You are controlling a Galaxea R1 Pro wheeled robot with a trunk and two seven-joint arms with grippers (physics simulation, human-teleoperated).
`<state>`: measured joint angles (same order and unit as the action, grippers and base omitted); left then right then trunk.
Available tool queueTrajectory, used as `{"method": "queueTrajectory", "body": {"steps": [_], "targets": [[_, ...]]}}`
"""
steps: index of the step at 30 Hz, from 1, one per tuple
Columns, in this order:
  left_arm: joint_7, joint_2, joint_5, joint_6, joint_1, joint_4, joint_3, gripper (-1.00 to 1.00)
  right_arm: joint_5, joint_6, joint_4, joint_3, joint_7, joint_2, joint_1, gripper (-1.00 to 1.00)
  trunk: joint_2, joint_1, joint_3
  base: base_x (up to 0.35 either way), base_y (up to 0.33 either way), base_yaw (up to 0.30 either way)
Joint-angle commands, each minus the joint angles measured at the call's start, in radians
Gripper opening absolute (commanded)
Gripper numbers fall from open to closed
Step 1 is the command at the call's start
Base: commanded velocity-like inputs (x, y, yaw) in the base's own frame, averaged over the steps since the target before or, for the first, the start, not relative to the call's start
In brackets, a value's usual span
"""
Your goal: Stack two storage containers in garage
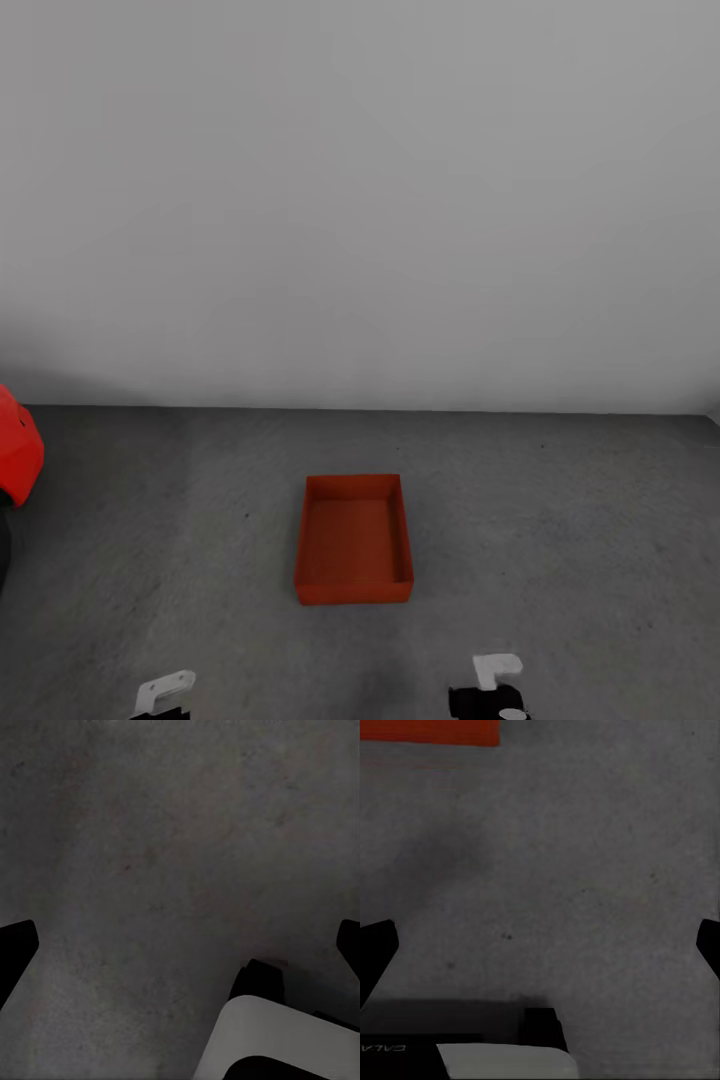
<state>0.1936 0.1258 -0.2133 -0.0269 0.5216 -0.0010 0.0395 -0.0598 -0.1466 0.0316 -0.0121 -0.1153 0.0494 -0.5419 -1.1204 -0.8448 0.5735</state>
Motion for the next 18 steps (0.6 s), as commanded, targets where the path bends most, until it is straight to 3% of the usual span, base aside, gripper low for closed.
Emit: {"method": "queueTrajectory", "body": {"steps": [1, 6, 9, 18], "targets": [[0.002, 0.0, 0.0, -0.003, 0.0, 0.0, 0.003, 1.0, -0.007, 0.008, 0.003, -0.002, -0.006, -0.008, 0.027, 1.0, -0.001, 0.0, 0.001, 0.0, 0.0, 0.0], [0.001, -0.003, 0.003, -0.002, -0.052, 0.0, 0.003, 1.0, 0.002, 0.022, 0.004, 0.001, -0.007, -0.027, 0.187, 1.0, -0.001, 0.0, 0.0, 0.0, 0.0, -0.001], [0.002, -0.011, 0.005, -0.002, -0.088, 0.0, 0.002, 1.0, 0.007, 0.006, 0.004, 0.002, -0.007, -0.028, 0.251, 1.0, -0.001, 0.0, -0.002, 0.0, 0.0, -0.033], [0.003, -0.015, 0.005, -0.004, -0.134, -0.001, 0.002, 1.0, 0.007, -0.058, 0.005, 0.004, -0.007, -0.016, 0.329, 1.0, -0.001, 0.0, -0.016, 0.0, 0.0, -0.028]]}}
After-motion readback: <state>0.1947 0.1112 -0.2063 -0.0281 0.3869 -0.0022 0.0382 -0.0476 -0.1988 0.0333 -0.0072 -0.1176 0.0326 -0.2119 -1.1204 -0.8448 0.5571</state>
